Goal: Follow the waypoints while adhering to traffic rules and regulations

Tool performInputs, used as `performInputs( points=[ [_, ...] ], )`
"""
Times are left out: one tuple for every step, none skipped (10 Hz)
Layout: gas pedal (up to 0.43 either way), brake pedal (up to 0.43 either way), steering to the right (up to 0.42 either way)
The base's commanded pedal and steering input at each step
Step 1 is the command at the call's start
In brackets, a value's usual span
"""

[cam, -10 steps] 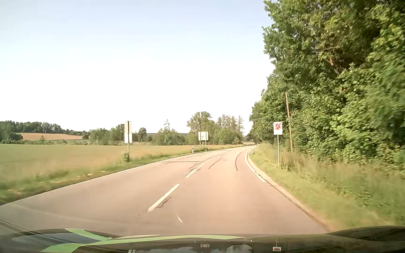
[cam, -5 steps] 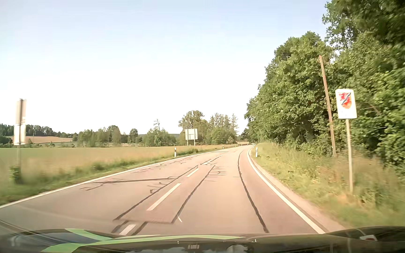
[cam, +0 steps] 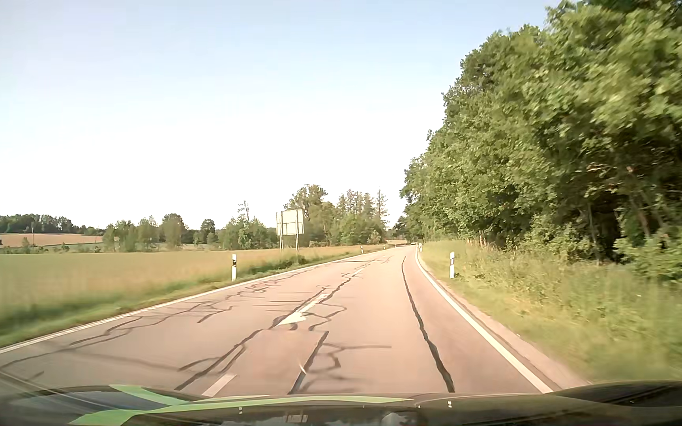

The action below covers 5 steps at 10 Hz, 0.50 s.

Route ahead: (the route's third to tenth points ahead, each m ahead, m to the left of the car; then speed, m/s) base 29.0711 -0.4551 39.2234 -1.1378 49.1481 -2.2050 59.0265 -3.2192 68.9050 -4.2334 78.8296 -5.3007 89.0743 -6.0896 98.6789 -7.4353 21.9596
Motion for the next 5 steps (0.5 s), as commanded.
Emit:
performInputs(
  points=[
    [0.138, 0.000, 0.012],
    [0.138, 0.000, 0.012],
    [0.138, 0.000, 0.013],
    [0.138, 0.000, 0.012],
    [0.138, 0.000, 0.013]
  ],
)
